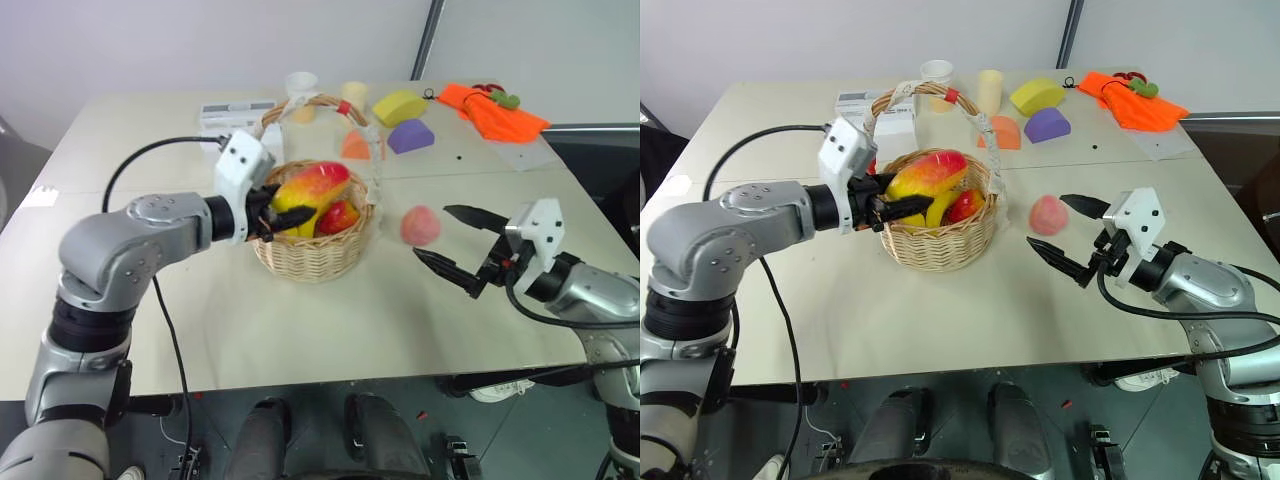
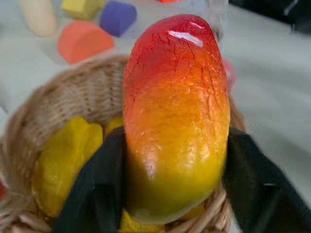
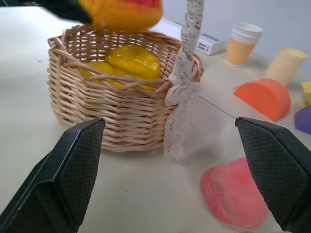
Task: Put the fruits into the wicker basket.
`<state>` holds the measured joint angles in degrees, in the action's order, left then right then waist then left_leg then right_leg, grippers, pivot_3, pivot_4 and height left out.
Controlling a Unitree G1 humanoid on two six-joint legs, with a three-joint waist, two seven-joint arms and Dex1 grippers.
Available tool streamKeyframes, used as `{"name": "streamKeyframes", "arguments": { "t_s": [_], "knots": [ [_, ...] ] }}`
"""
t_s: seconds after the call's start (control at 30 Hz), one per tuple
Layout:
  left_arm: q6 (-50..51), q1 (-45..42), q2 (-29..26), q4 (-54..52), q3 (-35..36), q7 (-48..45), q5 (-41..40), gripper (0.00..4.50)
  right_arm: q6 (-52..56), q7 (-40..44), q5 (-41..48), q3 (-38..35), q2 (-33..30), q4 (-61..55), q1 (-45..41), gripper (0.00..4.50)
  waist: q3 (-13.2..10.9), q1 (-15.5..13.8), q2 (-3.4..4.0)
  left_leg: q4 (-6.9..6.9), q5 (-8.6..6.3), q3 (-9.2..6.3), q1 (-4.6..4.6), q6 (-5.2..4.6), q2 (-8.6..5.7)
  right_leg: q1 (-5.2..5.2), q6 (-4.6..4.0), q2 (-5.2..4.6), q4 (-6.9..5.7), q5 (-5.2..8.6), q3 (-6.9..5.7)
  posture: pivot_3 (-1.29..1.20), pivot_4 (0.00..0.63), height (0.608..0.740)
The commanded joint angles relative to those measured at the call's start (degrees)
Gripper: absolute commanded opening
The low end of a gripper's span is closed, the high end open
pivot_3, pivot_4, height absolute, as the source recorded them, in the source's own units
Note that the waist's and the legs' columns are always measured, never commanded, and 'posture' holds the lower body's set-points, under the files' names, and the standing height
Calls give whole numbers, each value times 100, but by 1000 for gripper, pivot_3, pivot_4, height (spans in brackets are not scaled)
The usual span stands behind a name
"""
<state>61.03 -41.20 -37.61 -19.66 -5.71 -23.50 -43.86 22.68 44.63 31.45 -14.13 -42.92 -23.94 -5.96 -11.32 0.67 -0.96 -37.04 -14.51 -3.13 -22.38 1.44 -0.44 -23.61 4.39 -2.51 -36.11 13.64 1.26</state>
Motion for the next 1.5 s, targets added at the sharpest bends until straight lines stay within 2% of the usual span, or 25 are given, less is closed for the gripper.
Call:
{"name": "streamKeyframes", "arguments": {
  "t_s": [0.03, 0.13, 0.33, 0.57, 0.67, 0.83, 0.93, 1.03, 1.07, 1.2, 1.33, 1.4, 1.5],
  "knots": [
    [-437, -35, -50, 78, -70, -104, 566, 4458, 205, -155, -161, 67, -78, -6, -44, 4500, 0, 0, 0, 0, 0, 0, 0, 0, 0, -1, 0, -1, 0, 0, 0, 0, 150, 740],
    [-923, 59, 42, 153, -29, -215, 912, 4458, 270, -383, -446, 336, 76, 260, -177, 4500, 0, 5, 0, 0, 0, 0, 0, 0, 1, -1, 0, -1, 0, 0, 0, 0, 150, 740],
    [-2043, 818, 45, -277, 405, -1057, 920, 4458, 62, -1032, -1010, 628, 679, 1143, -815, 4500, 0, 15, 1, 3, 1, 6, -3, 1, 7, -11, -1, -3, -3, -1, 7, 0, 150, 740],
    [-2141, 2042, -263, -642, 1549, -2046, -36, 4458, -141, -1155, -1381, 804, 1036, 2363, -1516, 4500, 0, 10, 1, 3, 1, 9, -5, 1, 14, -12, -2, -4, -2, -1, 6, 0, 150, 740],
    [-2149, 2365, -418, -716, 1622, -2200, -3, 4458, -31, -1143, -1372, 875, 1231, 2834, -1861, 4500, 0, 12, 2, 1, 1, 12, -4, 1, 13, -10, -2, -5, -2, -1, 7, 0, 150, 740],
    [-2162, 2482, -334, -789, 1628, -2013, 74, 4458, 124, -1176, -1466, 969, 1459, 3387, -2164, 4500, 0, 12, 2, 0, 1, 9, -4, 0, 13, -9, -2, -6, -3, -1, 6, 0, 150, 740],
    [-2166, 2565, -340, -867, 1667, -1989, 44, 4500, 141, -1286, -1539, 911, 1484, 3464, -2189, 3682, 0, 15, 2, 1, 1, 9, -4, 0, 13, -9, -1, -5, -3, -2, 6, 0, 150, 740],
    [-2136, 2621, -342, -891, 1757, -1946, -27, 4500, 103, -1216, -1659, 970, 1371, 3278, -2036, 2204, 1, 23, 2, 2, 1, 8, -3, 0, 14, -9, -1, -3, -3, -2, 6, 0, 150, 740],
    [-2148, 2630, -346, -878, 1776, -1941, -15, 4500, 75, -1200, -1690, 970, 1328, 3172, -1970, 1885, 1, 22, 3, 3, 1, 8, -2, 0, 14, -9, -1, -2, -4, -2, 6, 0, 150, 740],
    [-2185, 2645, -359, -765, 1821, -1934, 68, 4500, -156, -1080, -1725, 821, 1107, 2630, -1722, 1885, 1, -7, 3, 3, 1, 7, -2, 0, 13, -9, -1, -4, -4, -2, 5, 0, 150, 740],
    [-2220, 2704, -382, -685, 1914, -1951, 96, 4500, -141, -679, -1346, 493, 784, 1758, -1390, 1885, -1, 9, 5, 2, 1, 10, -4, 0, 13, -9, 0, -7, -3, -1, 6, 0, 150, 740],
    [-2287, 2782, -422, -601, 1999, -1987, 159, 4500, 67, -243, -907, 192, 454, 1171, -1122, 1885, -1, 11, 6, 2, 1, 9, -3, 0, 14, -10, -1, -5, -4, -1, 6, 0, 150, 740],
    [-2492, 2956, -437, -379, 2153, -2112, 238, 4500, 861, 304, 389, -261, 38, 184, -1030, 1885, -2, 29, 7, 5, 1, 7, -2, 0, 17, -10, 0, -3, -3, 0, 5, 0, 150, 740]
  ]
}}
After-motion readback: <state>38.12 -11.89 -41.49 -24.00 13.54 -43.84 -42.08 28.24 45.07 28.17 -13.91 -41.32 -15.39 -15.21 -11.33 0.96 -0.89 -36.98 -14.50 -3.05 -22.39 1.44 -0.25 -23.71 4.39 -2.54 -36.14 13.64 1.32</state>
